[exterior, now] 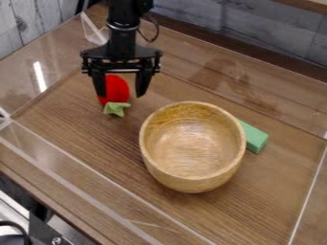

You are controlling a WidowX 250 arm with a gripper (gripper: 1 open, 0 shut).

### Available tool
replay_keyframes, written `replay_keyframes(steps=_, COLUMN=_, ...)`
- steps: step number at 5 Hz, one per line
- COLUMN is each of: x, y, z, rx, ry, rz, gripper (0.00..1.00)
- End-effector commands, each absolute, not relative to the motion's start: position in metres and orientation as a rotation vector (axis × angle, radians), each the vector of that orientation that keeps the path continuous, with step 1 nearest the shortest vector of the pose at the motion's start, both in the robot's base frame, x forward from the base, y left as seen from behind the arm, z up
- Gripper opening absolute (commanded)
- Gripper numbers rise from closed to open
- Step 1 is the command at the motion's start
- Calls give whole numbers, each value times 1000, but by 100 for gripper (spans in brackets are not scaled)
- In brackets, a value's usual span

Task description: Move the red fruit to the right

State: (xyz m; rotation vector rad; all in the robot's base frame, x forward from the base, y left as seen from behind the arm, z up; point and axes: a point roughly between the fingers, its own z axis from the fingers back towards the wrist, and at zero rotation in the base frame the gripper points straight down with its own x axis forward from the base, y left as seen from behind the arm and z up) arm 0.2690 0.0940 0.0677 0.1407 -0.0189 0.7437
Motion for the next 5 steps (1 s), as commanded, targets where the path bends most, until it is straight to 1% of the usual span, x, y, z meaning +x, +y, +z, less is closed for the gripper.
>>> replay_keyframes(steps=1, x=271, y=101, z=84, rx=143, ry=-83, rz=703, gripper=100)
replay_keyframes(steps=3, x=261, y=128, z=71, rx=145, ry=-90, rz=621, gripper=100)
replay_keyframes(steps=4, x=266, y=133, z=71, rx=147, ry=-93, rz=613, gripper=100)
replay_keyframes(steps=5, x=268, y=126, z=67, rx=146, ry=-91, rz=598, gripper=0)
